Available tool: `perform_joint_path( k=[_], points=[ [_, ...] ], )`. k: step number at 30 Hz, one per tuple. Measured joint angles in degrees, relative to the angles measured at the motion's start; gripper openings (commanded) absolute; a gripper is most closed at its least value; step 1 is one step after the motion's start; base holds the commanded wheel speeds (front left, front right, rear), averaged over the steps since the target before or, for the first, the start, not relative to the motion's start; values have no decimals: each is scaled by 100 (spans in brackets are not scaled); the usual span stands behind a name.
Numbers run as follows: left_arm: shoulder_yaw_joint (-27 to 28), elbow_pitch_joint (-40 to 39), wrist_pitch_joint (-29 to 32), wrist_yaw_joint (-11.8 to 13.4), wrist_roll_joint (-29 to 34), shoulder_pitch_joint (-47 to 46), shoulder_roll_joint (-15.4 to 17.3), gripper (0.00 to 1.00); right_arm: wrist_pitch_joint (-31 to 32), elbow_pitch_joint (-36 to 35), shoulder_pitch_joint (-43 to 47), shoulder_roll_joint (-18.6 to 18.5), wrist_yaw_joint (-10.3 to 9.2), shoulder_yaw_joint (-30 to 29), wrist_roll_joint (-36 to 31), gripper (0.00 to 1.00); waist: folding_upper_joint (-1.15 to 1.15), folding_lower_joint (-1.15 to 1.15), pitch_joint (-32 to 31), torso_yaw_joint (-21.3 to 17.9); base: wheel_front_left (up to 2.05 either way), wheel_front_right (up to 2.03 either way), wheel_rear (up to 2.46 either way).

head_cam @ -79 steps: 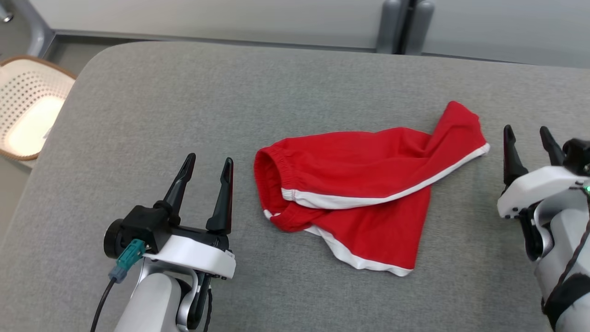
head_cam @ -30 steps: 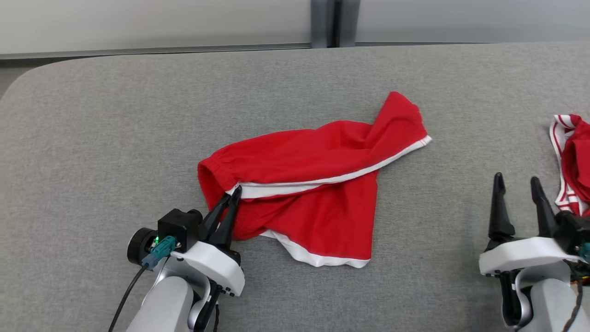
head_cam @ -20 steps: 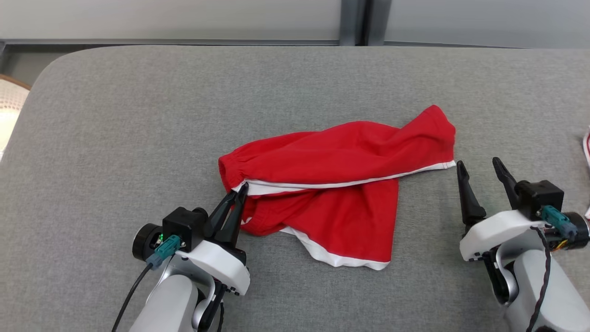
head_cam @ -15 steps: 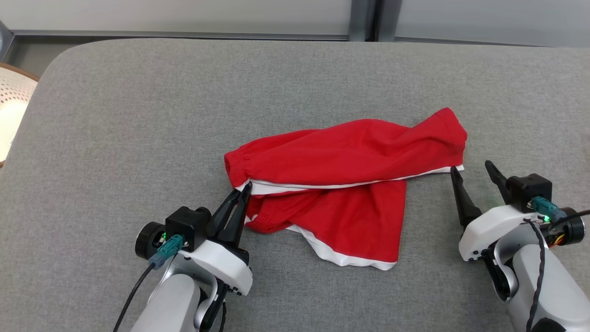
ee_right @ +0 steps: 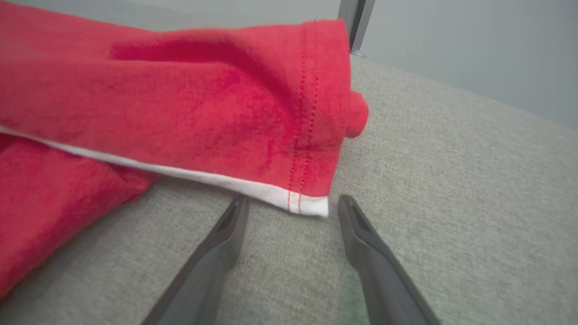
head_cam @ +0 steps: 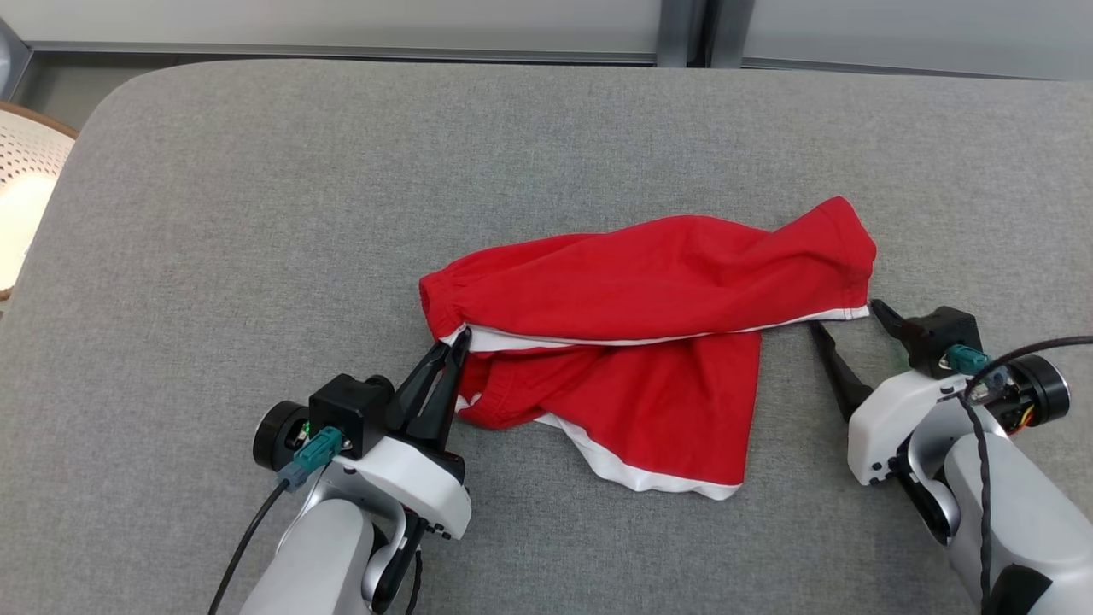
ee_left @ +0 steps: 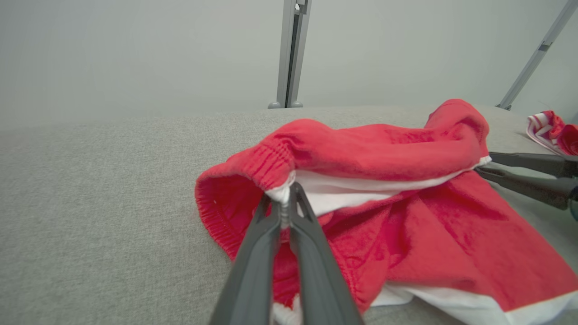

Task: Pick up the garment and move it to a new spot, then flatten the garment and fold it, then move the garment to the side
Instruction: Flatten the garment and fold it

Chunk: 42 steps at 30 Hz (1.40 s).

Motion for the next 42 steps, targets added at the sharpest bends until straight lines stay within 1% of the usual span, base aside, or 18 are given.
perform_joint_path(
  k=[5,6,7,8,14,16,18,21,25,29,32,35,40,42],
  points=[
    [-20,10,0,-1,1,-24,-3,0,-57,225,-188,-60,0,240,48,100,0,0,31,17,0,0,0],
    [-27,15,0,-1,0,-32,-3,0,-58,266,-224,-68,0,299,63,46,0,0,37,22,0,0,0],
    [-35,21,0,-1,0,-37,-3,0,-83,296,-252,-75,0,348,93,14,0,0,42,27,0,0,0],
    [-42,27,0,-1,0,-40,-4,0,-97,319,-282,-81,0,399,123,0,0,0,46,32,0,0,0],
    [-53,42,1,-1,-1,-48,-8,0,-158,443,-397,-164,0,680,366,0,0,0,25,47,0,0,0],
    [-51,20,1,-1,2,-50,4,0,-225,423,-407,-215,0,755,415,0,0,0,-11,40,0,0,0],
    [-52,-36,1,-2,18,-61,42,0,-258,308,-407,-249,0,839,600,0,0,0,-67,22,0,0,0],
    [-60,-180,1,-9,79,-179,193,0,-254,-108,-431,-298,0,1003,989,0,0,0,-189,-17,0,0,0],
    [-44,-417,65,-9,100,-377,442,0,-54,-779,-576,-689,0,1261,1361,0,0,0,-420,-92,0,0,0],
    [-26,-747,382,-10,-34,-708,667,0,263,-1450,-687,-1007,0,1370,1820,0,0,0,-709,-174,0,0,0],
    [-64,-994,667,-10,-121,-976,891,0,467,-1875,-834,-1162,0,1328,2162,0,0,0,-941,-241,0,0,0],
    [-86,-1215,922,-10,-289,-1227,1040,0,622,-2190,-1009,-1260,0,1269,2335,0,0,0,-1173,-315,0,0,0],
    [-18,-1568,1258,-10,-514,-1540,1257,0,895,-2644,-1168,-1290,0,1113,2540,0,0,0,-1547,-441,0,0,0],
    [40,-1755,1385,-10,-612,-1579,1280,0,1020,-2830,-1187,-1303,0,998,2568,0,0,0,-1662,-495,0,0,0]
  ],
)
